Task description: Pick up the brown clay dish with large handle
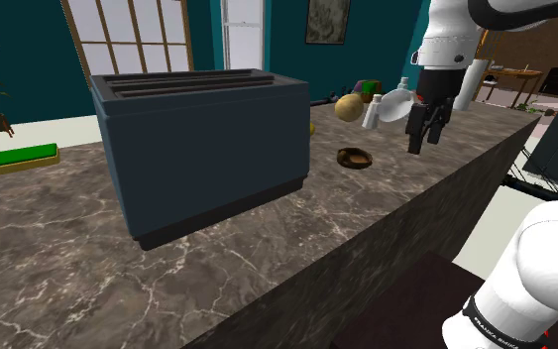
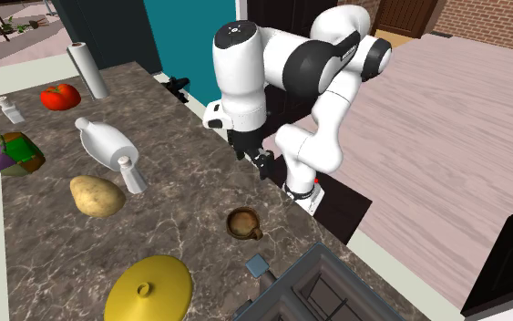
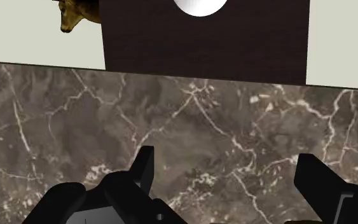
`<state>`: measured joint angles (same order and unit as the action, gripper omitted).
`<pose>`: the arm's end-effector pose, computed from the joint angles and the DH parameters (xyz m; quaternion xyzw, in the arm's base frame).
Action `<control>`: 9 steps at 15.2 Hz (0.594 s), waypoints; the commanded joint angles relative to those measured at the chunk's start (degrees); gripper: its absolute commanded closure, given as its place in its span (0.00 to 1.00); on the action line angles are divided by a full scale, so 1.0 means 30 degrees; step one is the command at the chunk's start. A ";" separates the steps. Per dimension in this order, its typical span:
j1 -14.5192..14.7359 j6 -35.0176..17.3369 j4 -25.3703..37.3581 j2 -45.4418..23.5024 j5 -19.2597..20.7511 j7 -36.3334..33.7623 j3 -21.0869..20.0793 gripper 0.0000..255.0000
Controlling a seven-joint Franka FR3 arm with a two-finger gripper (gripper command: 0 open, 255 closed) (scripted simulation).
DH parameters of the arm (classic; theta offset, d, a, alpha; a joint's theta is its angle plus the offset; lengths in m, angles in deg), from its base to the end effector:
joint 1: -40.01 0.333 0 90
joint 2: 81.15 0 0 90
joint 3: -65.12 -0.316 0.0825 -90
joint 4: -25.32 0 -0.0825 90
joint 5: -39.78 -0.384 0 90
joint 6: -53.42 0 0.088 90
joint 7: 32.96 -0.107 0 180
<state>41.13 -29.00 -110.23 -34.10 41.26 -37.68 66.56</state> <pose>0.2829 -0.0070 0.5854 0.9978 -0.0404 -0.0529 0.0059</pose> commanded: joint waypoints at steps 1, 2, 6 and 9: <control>0.0000 0.0000 0.0000 0.0000 0.0000 0.0000 0.0000 0.00; 0.0124 -0.0141 0.0429 -0.0602 0.0041 -0.0419 -0.0586 0.00; 0.0457 -0.0508 0.2365 -0.3196 0.0496 -0.2149 -0.2877 0.00; 0.0549 -0.0539 0.4051 -0.5336 0.1161 -0.3527 -0.4576 0.00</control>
<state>42.77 -30.55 -100.22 -47.47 43.88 -46.91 54.49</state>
